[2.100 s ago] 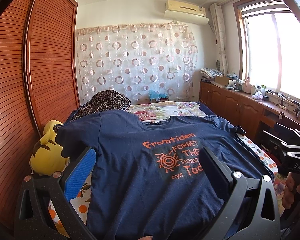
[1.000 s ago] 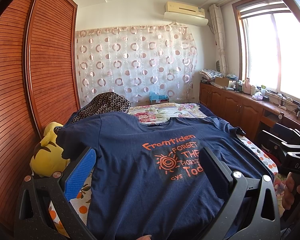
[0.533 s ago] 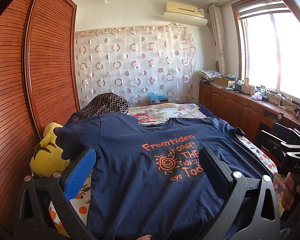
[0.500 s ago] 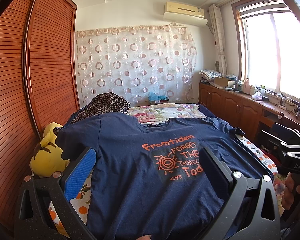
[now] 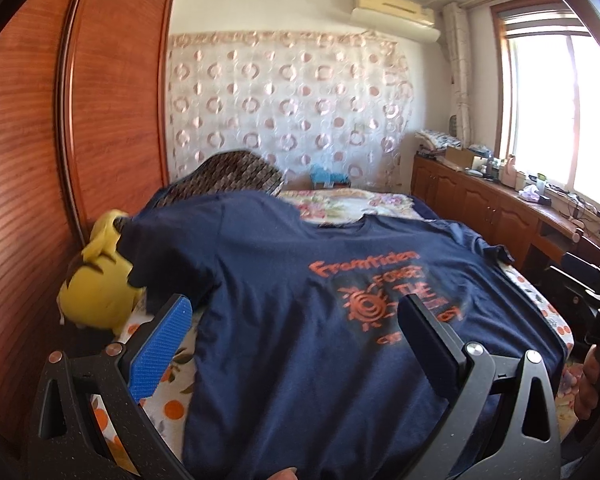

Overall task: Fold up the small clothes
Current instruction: 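Move the left tool to the T-shirt's side edge and grasp it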

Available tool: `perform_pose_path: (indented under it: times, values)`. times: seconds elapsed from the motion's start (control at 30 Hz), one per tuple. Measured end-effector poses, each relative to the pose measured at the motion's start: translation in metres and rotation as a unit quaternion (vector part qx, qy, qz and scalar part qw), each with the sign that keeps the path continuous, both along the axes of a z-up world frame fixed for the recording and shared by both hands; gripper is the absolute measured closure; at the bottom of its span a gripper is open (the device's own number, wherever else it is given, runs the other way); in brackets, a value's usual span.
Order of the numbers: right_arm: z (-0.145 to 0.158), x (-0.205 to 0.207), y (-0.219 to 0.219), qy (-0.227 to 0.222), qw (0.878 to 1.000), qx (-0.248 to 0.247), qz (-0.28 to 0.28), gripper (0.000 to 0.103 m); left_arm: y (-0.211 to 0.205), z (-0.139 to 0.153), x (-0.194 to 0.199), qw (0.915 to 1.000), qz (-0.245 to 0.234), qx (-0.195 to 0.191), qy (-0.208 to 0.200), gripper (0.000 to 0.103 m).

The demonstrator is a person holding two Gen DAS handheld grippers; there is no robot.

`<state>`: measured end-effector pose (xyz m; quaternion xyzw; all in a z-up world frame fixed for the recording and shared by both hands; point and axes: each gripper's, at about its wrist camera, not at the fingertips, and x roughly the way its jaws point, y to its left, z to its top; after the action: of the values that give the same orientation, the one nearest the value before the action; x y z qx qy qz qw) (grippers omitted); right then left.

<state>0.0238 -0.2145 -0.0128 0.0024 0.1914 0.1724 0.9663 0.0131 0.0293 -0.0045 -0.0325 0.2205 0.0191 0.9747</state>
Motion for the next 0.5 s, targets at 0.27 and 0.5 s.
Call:
perform_pose_path:
  times: [0.27,0.5]
  values:
    - [-0.008,0.023,0.009,0.016,0.999,-0.013,0.032,0.0,0.045,-0.021,0.007,0.9991,0.028,-0.005,0.031,0.0]
    - [-0.021,0.041,0.026,0.021,0.998,-0.024,0.06,0.0,0.091,-0.035,0.016,0.9971,0.051,-0.011,0.056,0.0]
